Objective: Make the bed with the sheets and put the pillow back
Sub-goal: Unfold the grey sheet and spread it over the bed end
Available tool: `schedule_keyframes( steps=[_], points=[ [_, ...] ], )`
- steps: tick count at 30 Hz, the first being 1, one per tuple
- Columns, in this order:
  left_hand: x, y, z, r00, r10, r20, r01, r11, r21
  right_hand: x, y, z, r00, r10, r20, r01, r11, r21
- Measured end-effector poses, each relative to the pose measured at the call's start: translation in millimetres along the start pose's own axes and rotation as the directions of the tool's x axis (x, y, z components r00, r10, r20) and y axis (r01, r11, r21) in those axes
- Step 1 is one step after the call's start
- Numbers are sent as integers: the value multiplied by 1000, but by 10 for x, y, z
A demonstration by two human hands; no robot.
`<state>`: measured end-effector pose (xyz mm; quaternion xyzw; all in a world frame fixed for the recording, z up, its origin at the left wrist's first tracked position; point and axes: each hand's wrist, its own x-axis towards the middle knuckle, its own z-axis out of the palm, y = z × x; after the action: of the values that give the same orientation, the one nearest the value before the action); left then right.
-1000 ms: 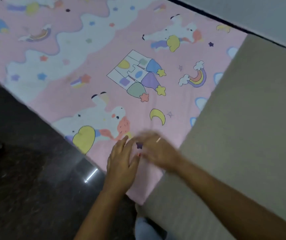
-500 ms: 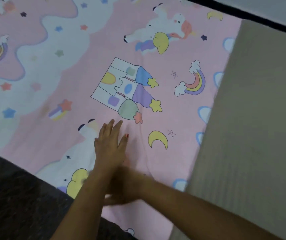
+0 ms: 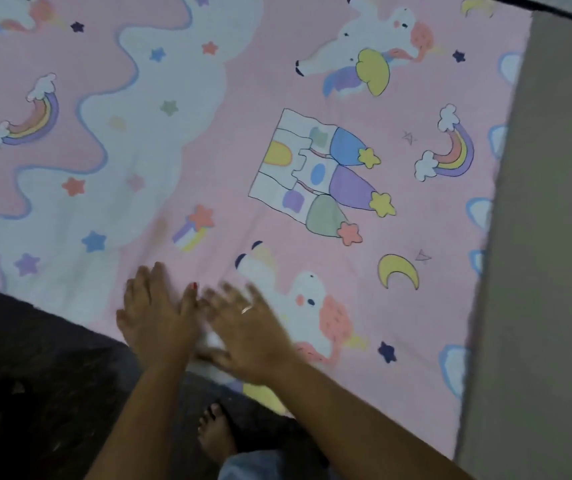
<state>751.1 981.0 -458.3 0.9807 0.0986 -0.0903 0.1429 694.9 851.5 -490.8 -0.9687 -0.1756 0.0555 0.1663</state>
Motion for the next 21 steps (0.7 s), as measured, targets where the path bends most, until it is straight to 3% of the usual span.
schedule_keyframes(
  steps=[3,5,7,9,10,11,12,13,15,16,19,21],
  points=[
    [201,-382,-270,999,5,-50,-3,999,42,311,-151,-37,996,-89,-8,90,989,117],
    [367,-528,-397,999,26,-42,-22,996,85,459,140,-53,977,145,-153,-130,986,108],
    [478,-583,-480,992,128,14,-128,978,167,500,581,-137,848,481,-223,-485,874,37],
    [536,-584,-485,976,216,41,-219,947,236,487,746,-210,634,758,-155,-769,639,-23],
    [546,-581,-478,973,226,44,-230,940,251,554,677,-196,547,828,-122,-836,547,-31],
    [557,-574,-476,973,223,62,-232,938,259,688,497,-165,521,847,-102,-853,522,-13],
    [572,-574,-463,970,228,85,-243,932,268,855,259,-95,565,821,-78,-823,568,23],
    [594,-560,-462,964,243,108,-264,923,279,1045,-18,-30,654,755,-53,-751,656,77],
    [678,-561,-464,949,265,171,-305,906,292,1395,-531,65,848,530,-6,-521,837,167],
    [727,-560,-496,949,247,198,-298,909,292,1517,-659,54,905,426,17,-422,888,186],
    [846,-650,-672,960,106,258,-190,925,329,1618,-486,-112,959,284,-16,-245,853,462],
    [896,-703,-782,959,19,281,-114,939,323,1488,-106,-275,940,286,-185,-176,874,453]
  ],
)
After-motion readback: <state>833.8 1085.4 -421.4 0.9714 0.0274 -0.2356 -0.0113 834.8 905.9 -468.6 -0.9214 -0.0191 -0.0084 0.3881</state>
